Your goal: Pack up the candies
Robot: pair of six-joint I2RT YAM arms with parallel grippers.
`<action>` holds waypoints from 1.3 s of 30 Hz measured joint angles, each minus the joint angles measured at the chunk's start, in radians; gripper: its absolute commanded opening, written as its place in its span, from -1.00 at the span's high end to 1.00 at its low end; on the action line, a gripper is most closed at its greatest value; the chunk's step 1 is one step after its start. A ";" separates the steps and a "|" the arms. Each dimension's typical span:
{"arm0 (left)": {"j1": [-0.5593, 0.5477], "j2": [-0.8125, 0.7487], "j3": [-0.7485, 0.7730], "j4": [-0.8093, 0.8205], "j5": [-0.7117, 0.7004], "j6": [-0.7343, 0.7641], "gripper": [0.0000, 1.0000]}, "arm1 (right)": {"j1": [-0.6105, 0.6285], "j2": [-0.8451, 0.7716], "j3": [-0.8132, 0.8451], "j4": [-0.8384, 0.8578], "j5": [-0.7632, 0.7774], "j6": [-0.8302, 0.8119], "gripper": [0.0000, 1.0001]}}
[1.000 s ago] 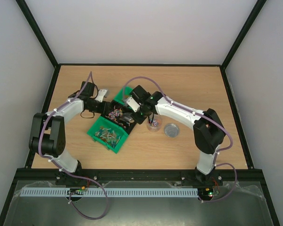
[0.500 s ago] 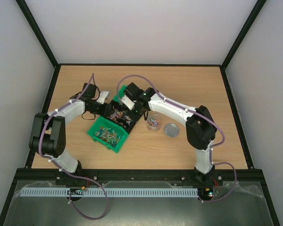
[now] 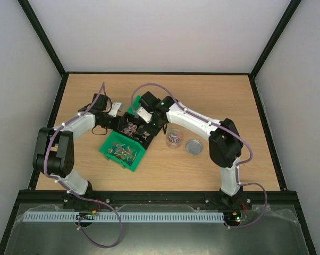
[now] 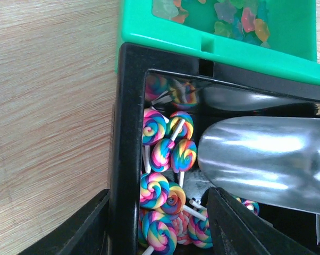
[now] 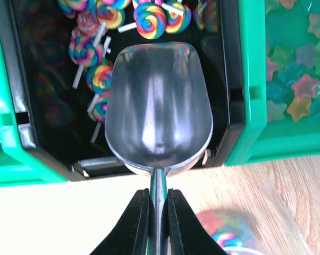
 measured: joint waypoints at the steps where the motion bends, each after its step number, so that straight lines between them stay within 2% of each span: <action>1: 0.000 0.000 0.000 0.001 0.000 -0.001 0.01 | 0.000 -0.003 0.000 -0.013 0.004 -0.001 0.97; 15: 0.001 0.000 -0.014 0.017 0.003 -0.016 0.13 | 0.011 0.008 0.009 -0.035 0.030 -0.003 0.97; 19: 0.002 0.000 -0.014 0.018 -0.003 -0.016 0.26 | 0.018 0.029 0.018 -0.005 0.033 -0.011 0.97; 25: 0.004 0.007 -0.014 0.022 -0.020 -0.007 0.61 | 0.019 0.053 0.024 0.048 0.030 -0.019 0.97; 29: 0.002 0.017 -0.014 0.033 -0.024 0.004 0.76 | 0.018 0.052 -0.014 0.116 0.014 -0.023 0.97; 39: -0.003 0.023 -0.014 0.043 -0.026 0.039 0.80 | 0.008 -0.030 -0.250 0.401 -0.014 -0.011 0.97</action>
